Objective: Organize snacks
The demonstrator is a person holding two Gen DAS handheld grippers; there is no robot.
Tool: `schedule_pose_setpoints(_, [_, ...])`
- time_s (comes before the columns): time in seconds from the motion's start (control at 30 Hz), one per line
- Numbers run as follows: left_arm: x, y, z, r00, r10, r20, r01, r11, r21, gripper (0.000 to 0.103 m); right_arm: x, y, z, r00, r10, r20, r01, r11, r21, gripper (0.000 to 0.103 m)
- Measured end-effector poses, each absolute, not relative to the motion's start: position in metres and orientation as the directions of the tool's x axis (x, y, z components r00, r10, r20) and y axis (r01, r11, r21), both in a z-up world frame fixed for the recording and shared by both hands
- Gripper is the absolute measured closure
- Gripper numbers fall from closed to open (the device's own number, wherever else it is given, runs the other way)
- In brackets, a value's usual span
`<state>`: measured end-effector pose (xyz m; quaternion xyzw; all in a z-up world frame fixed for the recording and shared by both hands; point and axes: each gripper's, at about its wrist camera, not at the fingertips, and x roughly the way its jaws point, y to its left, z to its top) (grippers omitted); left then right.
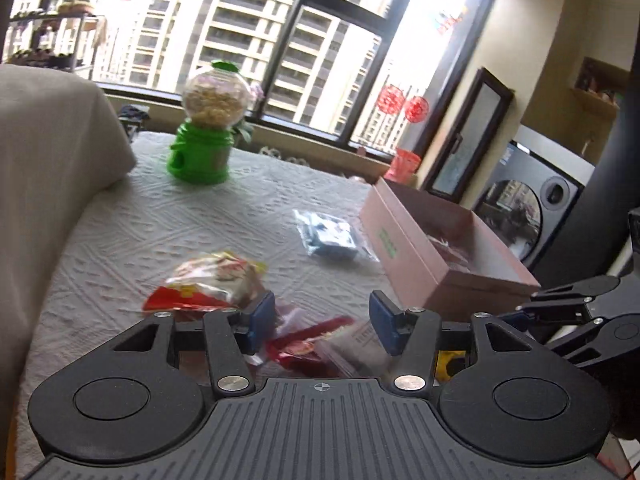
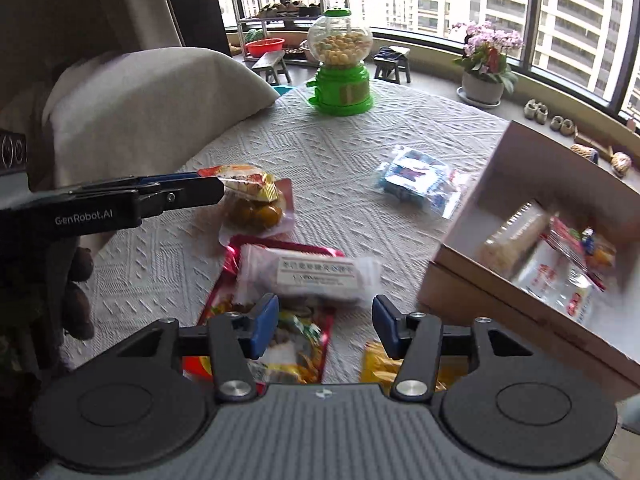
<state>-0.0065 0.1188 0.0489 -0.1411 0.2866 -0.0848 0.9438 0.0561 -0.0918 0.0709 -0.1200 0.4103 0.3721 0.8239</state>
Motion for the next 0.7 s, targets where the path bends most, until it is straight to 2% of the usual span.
schedule_pose_setpoints(0.13, [0.007, 0.074, 0.045, 0.78, -0.245, -0.576, 0.194, 0.97, -0.149, 0.045, 0.043, -0.123, 0.062, 0.448, 0.47, -0.76, -0.674, 0.737, 0.058, 0.05])
schedule_pose_setpoints(0.27, [0.027, 0.051, 0.035, 0.732, -0.187, -0.655, 0.241, 0.97, -0.008, 0.05, 0.031, -0.144, 0.053, 0.5, 0.44, -0.746, -0.644, 0.764, 0.018, 0.04])
schedule_pose_setpoints(0.4, [0.038, 0.057, 0.032, 0.689, -0.236, -0.686, 0.271, 0.961, -0.058, 0.06, 0.027, -0.155, 0.041, 0.506, 0.439, -0.742, -0.618, 0.785, 0.043, 0.039])
schedule_pose_setpoints(0.43, [0.038, 0.06, 0.033, 0.688, -0.238, -0.685, 0.269, 0.961, -0.063, 0.066, 0.026, -0.156, 0.039, 0.505, 0.442, -0.741, -0.614, 0.787, 0.051, 0.038])
schedule_pose_setpoints(0.47, [0.037, 0.062, 0.035, 0.697, -0.219, -0.683, 0.253, 0.966, -0.052, 0.084, 0.024, -0.158, 0.036, 0.504, 0.449, -0.738, -0.61, 0.79, 0.064, 0.035])
schedule_pose_setpoints(0.6, [0.031, 0.079, 0.04, 0.709, -0.182, -0.682, 0.195, 0.979, -0.059, 0.085, 0.021, -0.157, 0.026, 0.491, 0.485, -0.724, -0.593, 0.795, 0.131, 0.032])
schedule_pose_setpoints(0.7, [0.024, 0.082, 0.041, 0.674, -0.249, -0.695, 0.241, 0.964, -0.112, 0.085, 0.019, -0.157, 0.025, 0.473, 0.528, -0.706, -0.593, 0.783, 0.188, 0.032])
